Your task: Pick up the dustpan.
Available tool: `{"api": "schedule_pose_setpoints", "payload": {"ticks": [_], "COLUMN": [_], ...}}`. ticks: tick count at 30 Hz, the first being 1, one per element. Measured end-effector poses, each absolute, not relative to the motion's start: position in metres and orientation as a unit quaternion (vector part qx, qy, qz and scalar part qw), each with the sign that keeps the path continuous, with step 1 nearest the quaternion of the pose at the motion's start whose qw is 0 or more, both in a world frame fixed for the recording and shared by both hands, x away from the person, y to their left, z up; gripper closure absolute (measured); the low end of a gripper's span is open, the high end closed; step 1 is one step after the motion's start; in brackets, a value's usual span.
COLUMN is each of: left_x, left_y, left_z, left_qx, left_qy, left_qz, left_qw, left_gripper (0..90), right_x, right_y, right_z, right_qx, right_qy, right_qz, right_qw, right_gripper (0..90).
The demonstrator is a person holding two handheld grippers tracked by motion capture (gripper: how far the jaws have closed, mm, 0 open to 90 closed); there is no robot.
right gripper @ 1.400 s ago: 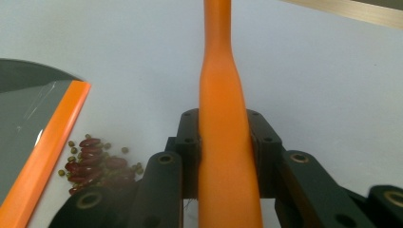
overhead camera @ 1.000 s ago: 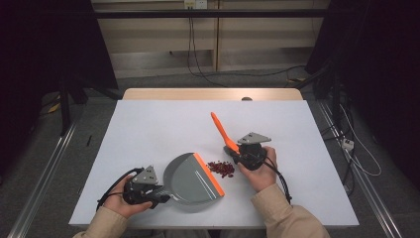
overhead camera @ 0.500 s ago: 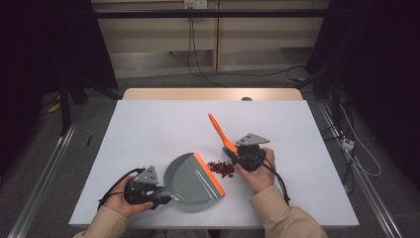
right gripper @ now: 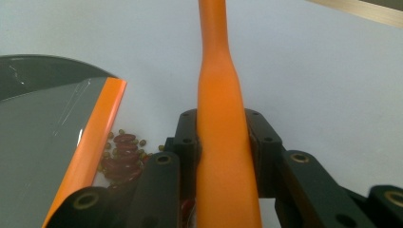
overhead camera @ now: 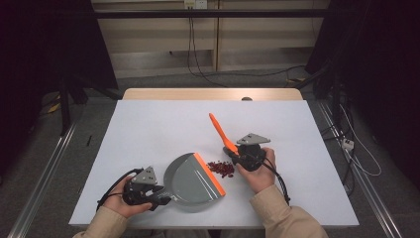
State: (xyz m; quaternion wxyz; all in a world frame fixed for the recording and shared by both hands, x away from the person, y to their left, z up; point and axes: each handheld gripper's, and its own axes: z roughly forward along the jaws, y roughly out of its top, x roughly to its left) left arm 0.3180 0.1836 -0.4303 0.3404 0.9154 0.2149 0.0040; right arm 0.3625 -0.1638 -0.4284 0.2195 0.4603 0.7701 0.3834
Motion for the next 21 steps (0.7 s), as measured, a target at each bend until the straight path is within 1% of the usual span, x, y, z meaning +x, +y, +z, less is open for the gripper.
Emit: {"api": "schedule_pose_setpoints", "payload": {"ticks": [4, 8, 21], "left_x": [0.3183, 0.3174, 0.3173], "left_y": [0.1869, 0.188, 0.1861], "left_z": [-0.4271, -0.4246, -0.4236], "left_qx": [0.914, 0.915, 0.917], "left_qy": [0.217, 0.221, 0.222], "left_qz": [0.008, 0.014, 0.015], "left_qw": [0.343, 0.336, 0.33], "left_gripper": [57.1, 62.6, 63.1], "right_x": [0.3622, 0.3616, 0.3611], "right_y": [-0.1631, -0.1621, -0.1586], "right_z": [-0.4285, -0.4286, -0.4283], "right_qx": [0.46, 0.46, 0.462], "right_qy": [0.77, 0.77, 0.77], "right_qz": [0.383, 0.382, 0.381], "right_qw": [0.22, 0.222, 0.22], "right_gripper": [70.6, 70.5, 70.5]}}
